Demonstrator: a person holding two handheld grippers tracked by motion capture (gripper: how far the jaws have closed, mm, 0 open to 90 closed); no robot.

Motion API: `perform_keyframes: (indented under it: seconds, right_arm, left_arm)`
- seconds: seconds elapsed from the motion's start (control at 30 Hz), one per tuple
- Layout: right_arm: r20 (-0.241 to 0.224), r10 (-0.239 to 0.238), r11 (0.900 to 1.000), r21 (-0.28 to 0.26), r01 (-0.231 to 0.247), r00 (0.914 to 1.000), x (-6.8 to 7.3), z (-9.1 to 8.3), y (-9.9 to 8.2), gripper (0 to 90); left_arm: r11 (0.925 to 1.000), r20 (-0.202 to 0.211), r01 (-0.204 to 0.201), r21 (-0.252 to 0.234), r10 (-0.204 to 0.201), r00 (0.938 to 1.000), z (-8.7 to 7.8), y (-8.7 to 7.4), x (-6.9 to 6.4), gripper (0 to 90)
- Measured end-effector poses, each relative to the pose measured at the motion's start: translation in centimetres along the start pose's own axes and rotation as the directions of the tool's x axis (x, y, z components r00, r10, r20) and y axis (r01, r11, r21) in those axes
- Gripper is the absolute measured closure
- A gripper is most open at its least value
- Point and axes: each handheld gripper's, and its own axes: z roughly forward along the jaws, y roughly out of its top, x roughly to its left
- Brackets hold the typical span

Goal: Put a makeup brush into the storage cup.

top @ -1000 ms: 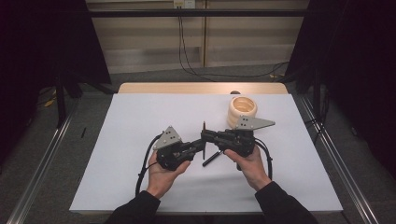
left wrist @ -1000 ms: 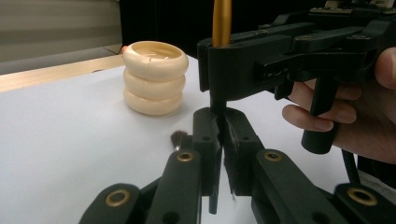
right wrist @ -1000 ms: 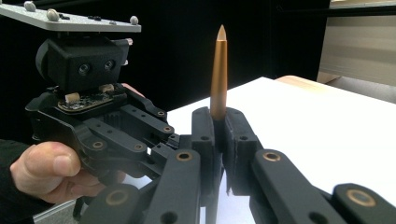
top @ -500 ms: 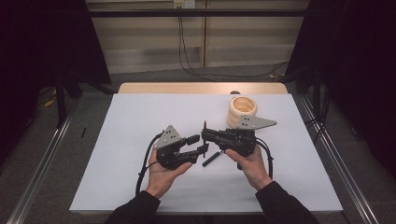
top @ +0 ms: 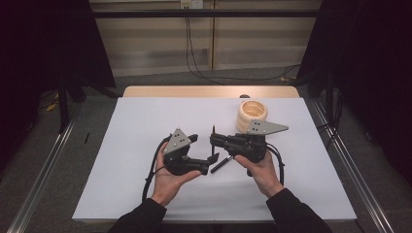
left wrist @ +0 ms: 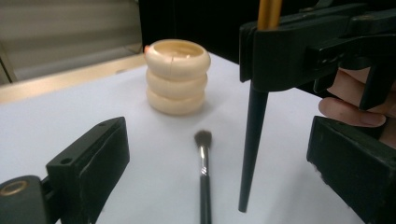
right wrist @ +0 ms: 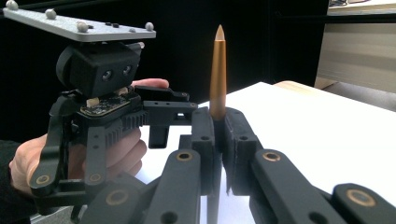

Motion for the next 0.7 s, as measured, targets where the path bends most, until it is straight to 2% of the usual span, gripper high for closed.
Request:
perform_keyframes:
  seconds: [0.03, 0.07, 0.13, 0.23, 0.3, 0.33, 0.4, 0.43, 0.47, 0.53, 0.57, 0.7]
  right_arm:
    - [0.003, -0.001, 1.0000, 0.002, 0.001, 1.0000, 0.0, 0.0, 0.0, 83.4]
    - [0.006, 0.001, 1.0000, 0.003, -0.001, 1.0000, 0.0, -0.1, 0.0, 83.4]
    - [0.009, 0.002, 1.0000, 0.004, -0.002, 1.0000, -0.1, -0.1, 0.0, 83.4]
    - [0.013, -0.001, 1.0000, 0.001, 0.001, 0.9999, -0.2, -0.3, 0.1, 83.4]
    - [0.018, -0.002, 1.0000, 0.004, 0.002, 0.9998, -0.3, -0.4, 0.1, 83.4]
    - [0.020, 0.000, 1.0000, 0.005, 0.000, 0.9998, -0.3, -0.5, 0.1, 83.5]
    - [0.023, -0.001, 1.0000, 0.002, 0.001, 0.9997, -0.4, -0.6, 0.0, 83.4]
    - [0.026, -0.004, 1.0000, 0.003, 0.004, 0.9997, -0.5, -0.6, 0.0, 83.4]
    - [0.028, -0.003, 1.0000, 0.002, 0.003, 0.9996, -0.5, -0.6, 0.0, 83.4]
    - [0.032, -0.002, 1.0000, -0.003, 0.002, 0.9995, -0.5, -0.7, 0.0, 83.4]
    - [0.033, -0.002, 1.0000, 0.001, 0.002, 0.9995, -0.5, -0.7, 0.1, 83.4]
    - [0.038, -0.005, 1.0000, 0.005, 0.005, 0.9993, -0.6, -0.8, 0.0, 83.5]
  left_arm:
    - [0.9999, 0.024, 0.002, -0.015, -0.002, 0.9997, 0.1, -0.1, 0.1, 3.7]
    - [1.0000, 0.007, 0.001, 0.000, -0.001, 1.0000, 0.0, 0.0, 0.1, 4.1]
    - [0.9999, 0.010, 0.009, 0.011, -0.009, 0.9999, 0.0, 0.0, 0.1, 2.5]
    - [1.0000, -0.002, -0.004, 0.007, 0.004, 1.0000, -0.1, -0.1, 0.0, 3.1]
    - [0.9999, 0.013, -0.015, -0.003, 0.015, 0.9998, -0.2, -0.1, 0.1, 2.5]
    - [0.9998, -0.012, -0.021, 0.001, 0.021, 0.9997, -0.3, -0.1, 0.0, 2.3]
    - [0.9995, -0.026, -0.031, 0.003, 0.031, 0.9992, -0.6, -0.2, 0.0, 1.9]
    - [0.9994, -0.027, -0.031, -0.016, 0.030, 0.9992, -0.6, -0.3, 0.0, 1.9]
    - [0.9991, -0.052, -0.040, -0.011, 0.039, 0.9979, -0.7, -0.4, 0.0, 1.9]
    - [0.9986, -0.065, -0.041, -0.033, 0.039, 0.9971, -0.9, -0.6, 0.3, 2.0]
    - [0.9983, -0.051, -0.026, -0.051, 0.024, 0.9984, -0.9, -0.7, 0.4, 2.0]
    - [0.9985, -0.065, -0.021, -0.051, 0.018, 0.9977, -1.4, -0.6, 0.6, 1.7]
